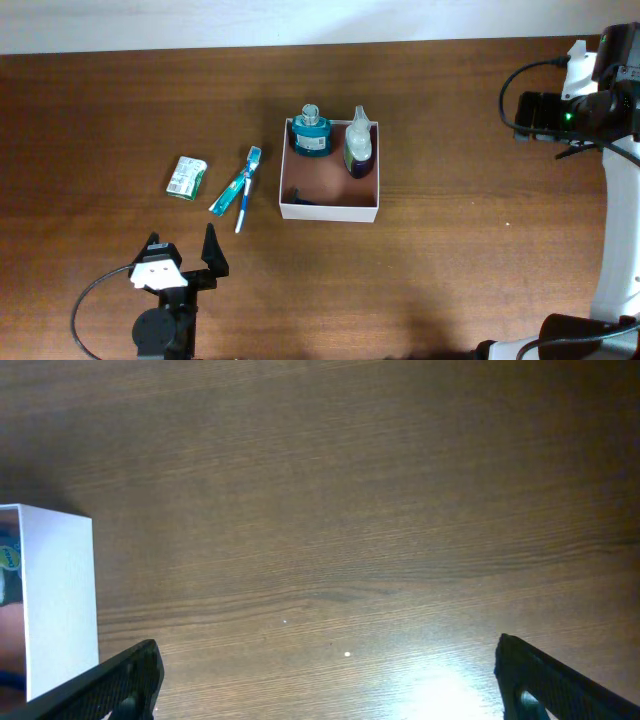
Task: Pack container
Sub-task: 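Release the razor and retract the right gripper to the right, then reach the left gripper toward the blue toothbrush beside the box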
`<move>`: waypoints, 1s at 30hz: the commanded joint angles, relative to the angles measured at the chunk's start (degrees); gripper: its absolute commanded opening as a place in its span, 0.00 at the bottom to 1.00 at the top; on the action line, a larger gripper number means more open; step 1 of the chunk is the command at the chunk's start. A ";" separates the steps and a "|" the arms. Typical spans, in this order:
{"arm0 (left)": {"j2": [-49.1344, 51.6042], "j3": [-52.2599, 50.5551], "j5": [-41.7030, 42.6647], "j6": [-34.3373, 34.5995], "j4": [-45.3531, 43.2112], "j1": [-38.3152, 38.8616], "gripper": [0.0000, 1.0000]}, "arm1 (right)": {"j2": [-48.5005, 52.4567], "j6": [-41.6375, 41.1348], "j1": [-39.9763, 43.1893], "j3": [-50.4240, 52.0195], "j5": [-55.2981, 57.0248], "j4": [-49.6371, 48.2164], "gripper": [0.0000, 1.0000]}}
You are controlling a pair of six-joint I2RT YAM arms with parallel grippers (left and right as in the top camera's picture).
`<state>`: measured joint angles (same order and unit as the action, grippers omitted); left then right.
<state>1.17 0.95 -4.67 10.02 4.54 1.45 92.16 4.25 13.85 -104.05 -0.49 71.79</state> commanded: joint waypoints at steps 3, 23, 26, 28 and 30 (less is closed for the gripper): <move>-0.44 -0.42 0.61 -1.11 -0.15 -0.17 0.99 | 0.13 -0.70 0.04 -0.37 -0.76 0.02 0.99; -0.44 -0.42 3.34 -2.10 -11.91 -0.13 0.99 | 0.15 -0.70 0.04 -0.37 -0.76 0.00 0.99; 0.31 0.98 5.86 -8.13 -12.63 -0.13 0.99 | 0.15 -0.70 0.04 -0.37 -0.76 0.00 0.99; 2.25 3.39 5.77 -11.63 -11.23 -0.13 0.99 | 0.15 -0.70 0.04 -0.37 -0.76 0.00 0.99; 6.58 8.41 5.40 -14.51 -8.00 -0.13 0.99 | 0.15 -0.70 0.04 -0.37 -0.79 0.02 0.99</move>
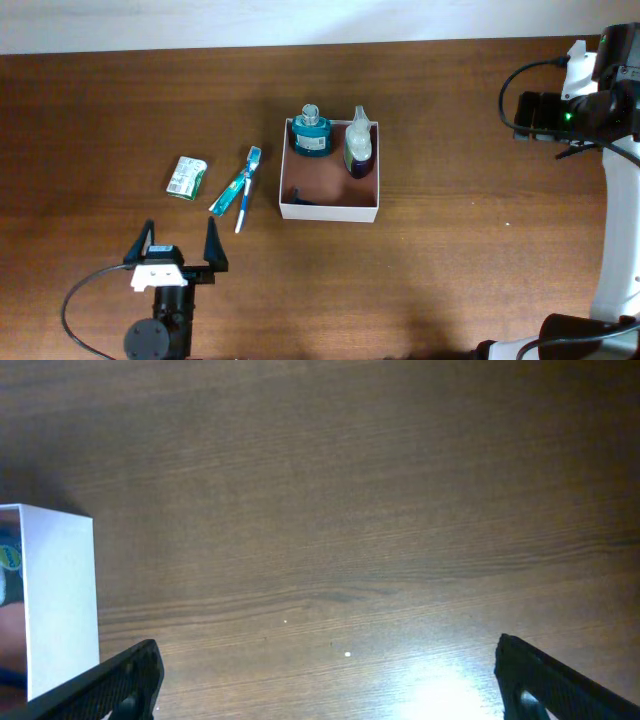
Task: Pack container
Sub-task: 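Reach the left gripper toward the blue toothbrush beside the box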
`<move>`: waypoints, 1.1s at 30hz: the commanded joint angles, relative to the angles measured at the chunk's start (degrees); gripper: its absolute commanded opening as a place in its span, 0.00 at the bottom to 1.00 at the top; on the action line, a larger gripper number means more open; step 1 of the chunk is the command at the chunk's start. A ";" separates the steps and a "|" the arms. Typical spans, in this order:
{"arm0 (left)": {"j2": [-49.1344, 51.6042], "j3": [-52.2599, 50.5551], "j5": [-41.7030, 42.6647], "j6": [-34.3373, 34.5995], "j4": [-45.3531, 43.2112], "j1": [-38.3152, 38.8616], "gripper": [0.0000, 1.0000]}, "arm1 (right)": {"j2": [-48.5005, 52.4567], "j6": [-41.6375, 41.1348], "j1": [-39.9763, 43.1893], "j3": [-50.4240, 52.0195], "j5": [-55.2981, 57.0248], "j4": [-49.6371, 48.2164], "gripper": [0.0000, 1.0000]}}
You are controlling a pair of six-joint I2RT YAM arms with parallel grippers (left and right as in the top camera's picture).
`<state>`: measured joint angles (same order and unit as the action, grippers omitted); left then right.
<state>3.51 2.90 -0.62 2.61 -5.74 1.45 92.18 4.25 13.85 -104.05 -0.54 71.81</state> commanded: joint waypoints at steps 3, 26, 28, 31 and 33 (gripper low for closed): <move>12.33 14.03 0.33 -7.28 7.74 -0.13 0.99 | 0.13 -0.70 0.04 -0.37 -0.72 -0.02 0.99; 90.53 57.64 23.85 -7.43 38.66 -0.13 0.99 | 0.13 -0.70 0.07 -0.37 -0.72 0.00 0.99; 91.89 57.64 26.14 -7.45 38.82 -0.09 0.99 | 0.11 -0.70 0.07 -0.37 -0.72 -0.02 0.99; 92.11 57.66 27.26 -7.48 38.71 0.28 0.99 | 0.13 -0.70 0.04 -0.37 -0.72 0.00 0.99; 91.82 57.70 25.57 -7.45 38.03 0.85 0.99 | 0.11 -0.70 0.04 -0.37 -0.72 -0.02 0.99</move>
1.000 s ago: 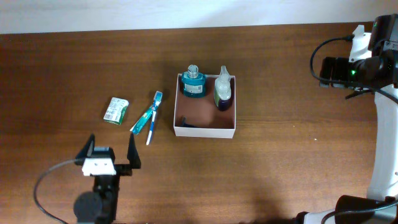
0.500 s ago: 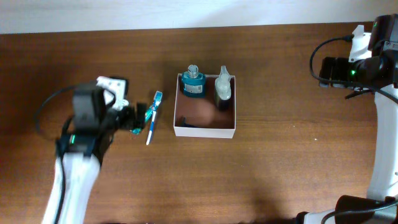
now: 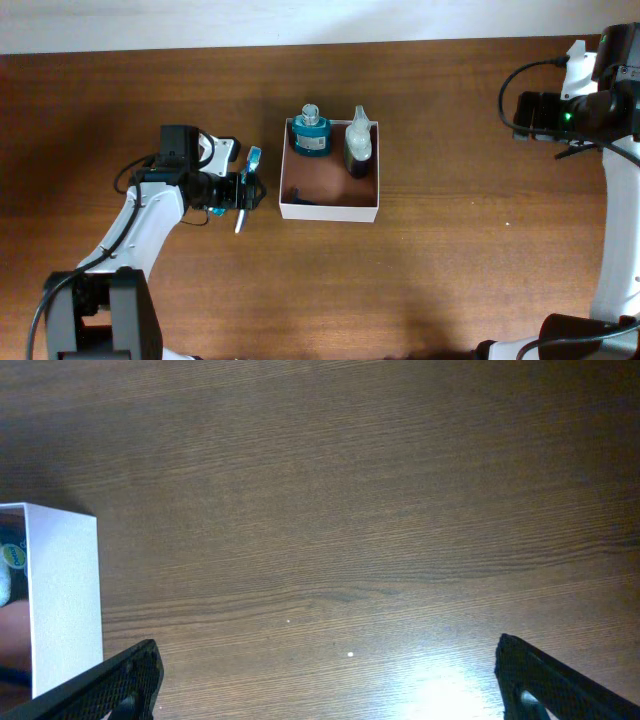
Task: Pack container
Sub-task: 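Reach the left gripper toward the blue toothbrush beside the box, then lower the left gripper onto the toothbrush handle and grasp it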
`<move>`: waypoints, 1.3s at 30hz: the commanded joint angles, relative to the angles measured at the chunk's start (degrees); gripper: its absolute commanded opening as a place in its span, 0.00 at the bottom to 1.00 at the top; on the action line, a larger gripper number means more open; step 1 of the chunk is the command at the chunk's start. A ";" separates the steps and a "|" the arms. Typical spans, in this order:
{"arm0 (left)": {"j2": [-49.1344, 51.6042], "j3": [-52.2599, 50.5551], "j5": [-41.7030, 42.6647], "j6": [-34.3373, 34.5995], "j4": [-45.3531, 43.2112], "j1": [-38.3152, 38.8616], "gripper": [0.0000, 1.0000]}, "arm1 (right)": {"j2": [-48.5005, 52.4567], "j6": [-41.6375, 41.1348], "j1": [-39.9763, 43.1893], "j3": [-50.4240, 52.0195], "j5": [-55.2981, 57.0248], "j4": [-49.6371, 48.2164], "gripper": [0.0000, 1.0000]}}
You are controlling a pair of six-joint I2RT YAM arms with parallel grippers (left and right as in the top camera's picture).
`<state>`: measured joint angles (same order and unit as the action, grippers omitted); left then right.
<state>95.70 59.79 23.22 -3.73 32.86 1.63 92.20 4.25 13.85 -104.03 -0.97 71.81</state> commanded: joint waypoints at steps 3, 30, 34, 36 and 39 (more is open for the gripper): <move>-0.42 0.81 -4.90 -1.07 -1.25 2.34 0.97 | 0.11 -0.70 0.04 -0.39 -0.28 -0.02 0.99; 0.83 0.79 -28.87 5.68 -6.12 12.85 0.41 | 0.11 -0.70 0.07 -0.39 -0.28 -0.02 0.99; 1.60 0.79 -28.85 5.68 -6.34 12.85 0.33 | 0.11 -0.70 0.07 -0.39 -0.28 -0.02 0.99; 2.01 0.79 -28.87 5.70 -6.34 12.85 0.31 | 0.09 -0.70 0.07 -0.39 -0.28 -0.02 0.99; 2.91 0.79 -28.89 6.25 -6.49 12.85 0.31 | 0.11 -0.70 0.04 -0.39 -0.28 0.00 0.99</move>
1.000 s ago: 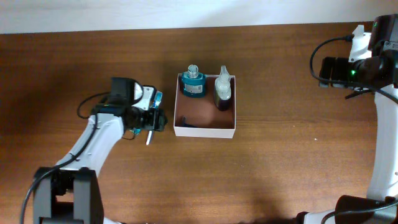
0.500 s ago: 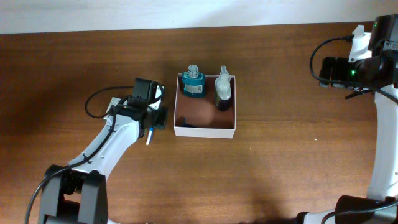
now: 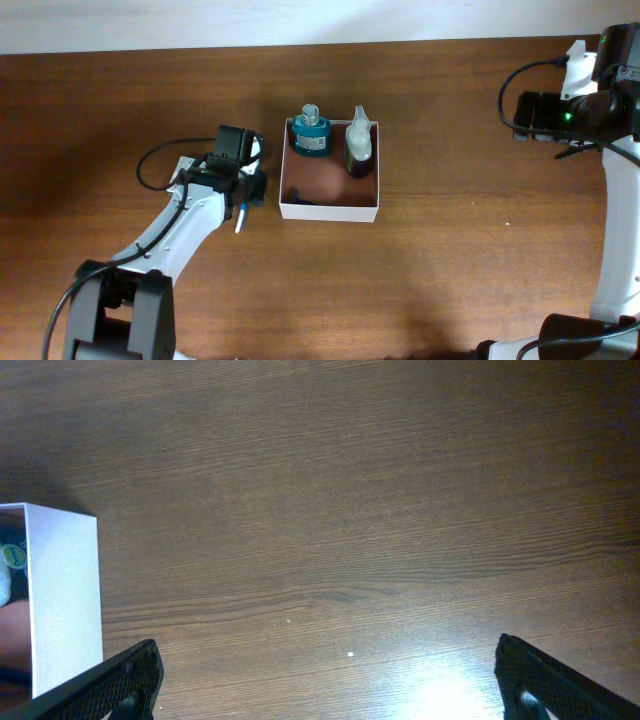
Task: Pack container
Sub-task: 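Lower the left gripper onto the toothbrush handle and grasp it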
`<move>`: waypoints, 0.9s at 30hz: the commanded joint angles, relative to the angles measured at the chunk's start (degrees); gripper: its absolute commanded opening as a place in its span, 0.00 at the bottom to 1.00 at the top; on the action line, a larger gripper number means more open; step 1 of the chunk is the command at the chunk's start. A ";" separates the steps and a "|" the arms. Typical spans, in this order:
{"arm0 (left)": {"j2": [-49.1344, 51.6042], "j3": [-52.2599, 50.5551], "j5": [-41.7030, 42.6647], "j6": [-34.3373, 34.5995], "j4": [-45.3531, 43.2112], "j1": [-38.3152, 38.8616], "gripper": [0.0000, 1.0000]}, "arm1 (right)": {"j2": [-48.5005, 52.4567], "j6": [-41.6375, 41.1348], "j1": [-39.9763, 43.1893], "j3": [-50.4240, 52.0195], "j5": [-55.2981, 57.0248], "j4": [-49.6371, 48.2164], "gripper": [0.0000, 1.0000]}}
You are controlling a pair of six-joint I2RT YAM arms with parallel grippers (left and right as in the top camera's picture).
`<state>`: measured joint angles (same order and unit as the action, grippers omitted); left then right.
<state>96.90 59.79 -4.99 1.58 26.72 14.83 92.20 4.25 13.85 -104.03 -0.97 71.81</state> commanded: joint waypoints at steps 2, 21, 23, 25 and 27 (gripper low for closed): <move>2.49 0.79 -0.68 2.21 -0.59 -0.35 0.30 | 0.11 -0.70 0.07 -0.39 -0.28 -0.02 0.99; 8.28 0.79 -0.87 2.97 -3.76 -0.35 0.31 | 0.11 -0.70 0.04 -0.39 -0.31 0.00 0.99; 8.98 0.79 -0.87 3.19 -3.76 -0.35 0.30 | 0.11 -0.70 0.04 -0.39 -0.28 0.00 0.99; 9.14 0.79 -0.90 3.19 -3.76 -0.35 0.31 | 0.11 -0.70 0.04 -0.39 -0.28 0.00 0.99; 9.11 0.79 -0.90 3.19 -3.80 -0.35 0.31 | 0.11 -0.70 0.07 -0.39 -0.28 -0.02 0.99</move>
<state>105.60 59.79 -5.02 4.16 23.09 14.83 92.20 4.25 13.85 -104.03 -0.97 71.81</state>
